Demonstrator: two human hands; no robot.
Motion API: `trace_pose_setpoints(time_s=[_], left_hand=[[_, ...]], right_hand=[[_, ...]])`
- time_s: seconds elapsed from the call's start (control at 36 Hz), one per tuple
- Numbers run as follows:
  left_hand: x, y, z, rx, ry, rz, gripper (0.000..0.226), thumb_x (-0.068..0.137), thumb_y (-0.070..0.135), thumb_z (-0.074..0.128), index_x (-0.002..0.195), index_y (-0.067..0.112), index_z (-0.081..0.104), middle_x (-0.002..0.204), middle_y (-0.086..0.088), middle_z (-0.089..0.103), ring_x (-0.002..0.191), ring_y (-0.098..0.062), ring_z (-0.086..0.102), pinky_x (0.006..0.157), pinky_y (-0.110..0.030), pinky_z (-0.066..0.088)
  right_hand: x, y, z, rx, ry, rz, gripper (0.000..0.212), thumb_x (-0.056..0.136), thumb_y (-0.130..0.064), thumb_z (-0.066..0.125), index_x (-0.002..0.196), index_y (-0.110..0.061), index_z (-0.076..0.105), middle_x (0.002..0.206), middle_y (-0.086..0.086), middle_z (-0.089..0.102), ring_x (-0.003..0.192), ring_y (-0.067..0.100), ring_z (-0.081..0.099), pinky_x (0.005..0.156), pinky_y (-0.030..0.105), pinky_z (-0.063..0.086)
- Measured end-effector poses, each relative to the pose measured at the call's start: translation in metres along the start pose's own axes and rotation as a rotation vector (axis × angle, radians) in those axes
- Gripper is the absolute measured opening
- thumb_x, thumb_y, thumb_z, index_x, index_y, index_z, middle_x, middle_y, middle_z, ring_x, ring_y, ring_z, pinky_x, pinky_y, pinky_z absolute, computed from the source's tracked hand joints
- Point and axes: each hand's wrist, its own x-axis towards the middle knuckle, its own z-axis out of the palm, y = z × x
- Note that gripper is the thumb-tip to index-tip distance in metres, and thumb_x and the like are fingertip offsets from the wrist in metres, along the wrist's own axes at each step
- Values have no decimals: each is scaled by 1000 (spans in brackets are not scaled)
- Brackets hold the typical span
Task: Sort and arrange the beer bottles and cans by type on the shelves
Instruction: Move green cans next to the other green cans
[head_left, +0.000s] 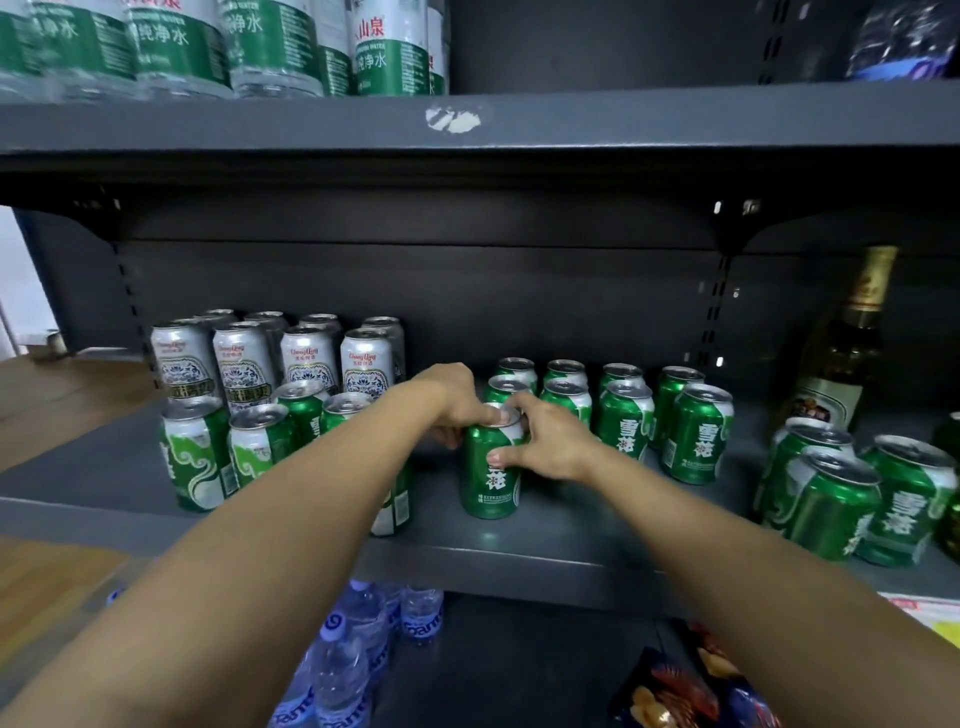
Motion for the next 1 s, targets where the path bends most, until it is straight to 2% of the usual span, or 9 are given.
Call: trace_pose_setpoints(time_s=[0.08, 0.19, 0.31, 0.39, 0.47, 0.61, 0.72, 0.83, 1.0], left_hand=[[2, 5, 6, 131, 95, 46, 55, 86, 60, 58, 86, 7, 71, 69, -6, 70, 72, -20, 66, 72, -29, 50], [5, 11, 7, 180, 68, 45, 54, 86, 62, 56, 83, 9, 68, 72, -4, 67, 82, -22, 65, 75, -30, 49], [2, -2, -7, 239, 188, 23, 58, 88, 63, 53, 112, 12, 66, 112, -8, 66, 106, -28, 61, 86, -34, 48], [-8, -14, -15, 219, 319, -41, 50, 96, 56, 44, 115, 13, 63, 118, -10, 64, 110, -30, 60, 85, -35, 45], [-20, -26, -16, 190, 437, -93, 45, 100, 49, 39, 117, 13, 61, 121, -12, 62, 115, -33, 56, 86, -37, 43], [-38, -55, -15, 232, 439, -137, 38, 102, 37, 36, 113, 11, 61, 120, -17, 61, 111, -36, 57, 82, -38, 45], [-53, -76, -19, 259, 424, -173, 26, 99, 26, 41, 108, 11, 61, 114, -14, 63, 102, -34, 60, 71, -34, 42], [-70, -91, -19, 236, 443, -144, 24, 99, 21, 41, 109, 13, 61, 110, -11, 64, 98, -32, 61, 71, -35, 47], [-79, -113, -10, 147, 469, -78, 29, 96, 10, 43, 120, 15, 57, 117, -11, 62, 102, -32, 60, 71, -35, 46]], right_hand=[[0, 3, -5, -40, 11, 20, 59, 79, -36, 77, 125, -14, 48, 106, 0, 57, 91, 17, 51, 75, 26, 38], [0, 6, -3, -49, 24, 49, 58, 80, -38, 76, 124, -16, 46, 111, 0, 59, 95, 18, 54, 78, 28, 41], [-2, 3, -3, -178, 39, 83, 73, 78, -57, 69, 134, -22, 39, 132, 2, 55, 120, 24, 53, 92, 36, 45], [-9, -9, -7, -363, 280, -1, 74, 82, -67, 54, 139, -23, 37, 136, 2, 48, 125, 25, 43, 98, 39, 34], [-14, -30, -5, -421, 462, -220, 56, 89, -56, 50, 132, -21, 46, 125, 2, 54, 117, 25, 46, 93, 39, 31], [-17, -79, 19, -408, 253, -421, 51, 92, -54, 48, 127, -16, 47, 120, 5, 54, 113, 26, 48, 89, 37, 36], [-13, -107, 42, -293, 123, -256, 68, 84, -65, 56, 128, -15, 42, 125, 7, 53, 117, 28, 51, 80, 36, 42], [-5, -122, 60, -312, 73, -70, 85, 76, -73, 59, 135, -17, 36, 128, 7, 52, 115, 27, 55, 74, 34, 39], [1, -128, 69, -213, 93, 43, 78, 78, -61, 67, 132, -14, 37, 128, 7, 50, 113, 27, 57, 74, 33, 40]])
